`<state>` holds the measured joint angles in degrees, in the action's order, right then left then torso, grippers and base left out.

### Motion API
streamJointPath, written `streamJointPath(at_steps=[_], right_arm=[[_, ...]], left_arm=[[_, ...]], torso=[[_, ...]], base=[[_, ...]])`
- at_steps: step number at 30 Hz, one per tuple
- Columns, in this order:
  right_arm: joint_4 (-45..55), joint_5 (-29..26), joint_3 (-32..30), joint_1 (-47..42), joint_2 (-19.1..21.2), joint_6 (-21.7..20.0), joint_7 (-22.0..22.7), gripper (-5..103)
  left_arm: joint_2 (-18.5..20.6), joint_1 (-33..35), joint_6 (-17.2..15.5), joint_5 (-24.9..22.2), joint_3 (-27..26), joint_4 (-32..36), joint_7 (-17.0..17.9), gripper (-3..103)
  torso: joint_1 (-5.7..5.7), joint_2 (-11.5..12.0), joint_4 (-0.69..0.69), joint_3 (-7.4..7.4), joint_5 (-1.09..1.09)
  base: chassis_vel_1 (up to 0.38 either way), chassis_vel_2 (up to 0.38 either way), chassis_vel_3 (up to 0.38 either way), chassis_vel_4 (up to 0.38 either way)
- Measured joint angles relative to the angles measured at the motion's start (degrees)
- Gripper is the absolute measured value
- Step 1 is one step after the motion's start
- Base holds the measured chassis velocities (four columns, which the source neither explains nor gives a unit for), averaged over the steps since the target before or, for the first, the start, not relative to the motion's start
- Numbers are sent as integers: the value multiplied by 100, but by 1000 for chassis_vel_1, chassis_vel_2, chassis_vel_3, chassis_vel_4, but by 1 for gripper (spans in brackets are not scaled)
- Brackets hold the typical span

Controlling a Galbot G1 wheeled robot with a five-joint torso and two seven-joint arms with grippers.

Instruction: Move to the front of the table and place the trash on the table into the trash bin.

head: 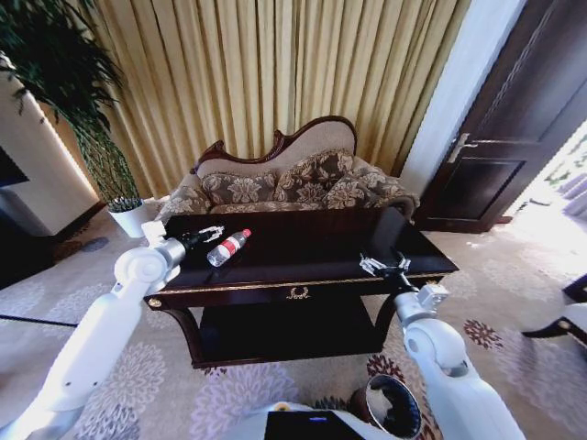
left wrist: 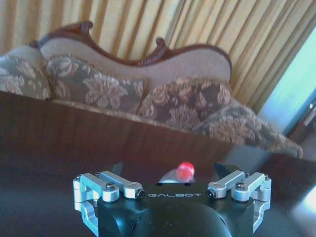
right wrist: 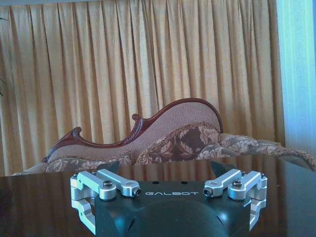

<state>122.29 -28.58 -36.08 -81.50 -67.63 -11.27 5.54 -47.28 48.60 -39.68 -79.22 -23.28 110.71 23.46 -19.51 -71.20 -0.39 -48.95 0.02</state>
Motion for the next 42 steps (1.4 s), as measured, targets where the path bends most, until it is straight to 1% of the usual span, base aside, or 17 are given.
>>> streamJointPath(at_steps=[2,6,8,9,12,13,14,16,17,19,21,23,25,26,31,35,42], right_arm=[[-23,39,65,20,-27,15,-3,100],[-24,50,95,27,-32,21,-4,100],[-10,52,93,11,-18,23,-4,100],[-10,52,93,11,-18,23,-4,100],[8,53,62,-28,-12,38,-4,100],[12,59,41,-52,-18,57,-3,100],[12,59,41,-52,-18,57,-3,100],[13,77,12,-100,-41,102,-4,100],[13,77,12,-100,-41,102,-4,100],[16,93,-5,-122,-75,127,-4,100],[16,97,-8,-124,-91,137,-4,100],[16,101,-9,-124,-96,141,-5,100],[16,115,-4,-113,-103,150,-6,100],[16,115,-4,-113,-103,150,-6,100],[16,118,10,-87,-102,160,-8,100],[16,118,-28,-111,-102,192,-8,100],[-8,122,-56,-122,-123,248,-9,100]], left_arm=[[148,-12,-136,-225,3,-31,44,100],[279,-87,-156,-264,96,-243,-57,100],[396,-245,-157,-260,297,-514,-209,100],[396,-245,-157,-260,297,-514,-209,100],[581,-493,-156,-237,616,-739,-469,100],[664,-624,-154,-229,769,-823,-631,100],[664,-624,-154,-229,769,-823,-631,100],[798,-940,-146,-192,1167,-1054,-874,100],[798,-940,-146,-192,1167,-1054,-874,100],[833,-1204,-141,-156,1421,-1213,-1075,100],[834,-1310,-139,-175,1509,-1236,-1159,100],[834,-1356,-138,-202,1559,-1236,-1177,100],[847,-1517,-136,-257,1807,-1243,-1267,100],[847,-1517,-136,-257,1807,-1243,-1267,100],[821,-1747,-130,-329,2213,-1315,-1436,100],[823,-1792,-129,-342,2379,-1301,-1498,100],[819,-1808,-128,-327,2469,-1313,-1594,100]], torso=[[0,0,0,0,0],[0,0,1,0,-1],[0,0,0,0,-2],[0,0,0,0,-2],[0,0,-1,0,-2],[0,0,-1,0,0],[0,0,-1,0,0],[0,0,-1,0,0],[0,0,-1,0,0],[0,0,-2,0,-1],[0,0,-1,0,-1],[0,0,-1,0,-1],[0,0,0,0,-1],[0,0,0,0,-1],[0,0,-1,0,0],[0,0,-1,0,-1],[0,0,-1,0,-1]], base=[[0,0,0,0],[0,0,0,0],[0,0,0,0],[0,0,0,0],[0,0,0,0],[0,0,0,0],[0,0,0,0],[0,0,0,0],[0,0,0,0],[0,0,0,0],[0,0,0,0],[0,0,0,0],[0,0,0,0],[0,0,0,0],[0,0,0,0],[0,0,0,0],[0,0,0,0]])
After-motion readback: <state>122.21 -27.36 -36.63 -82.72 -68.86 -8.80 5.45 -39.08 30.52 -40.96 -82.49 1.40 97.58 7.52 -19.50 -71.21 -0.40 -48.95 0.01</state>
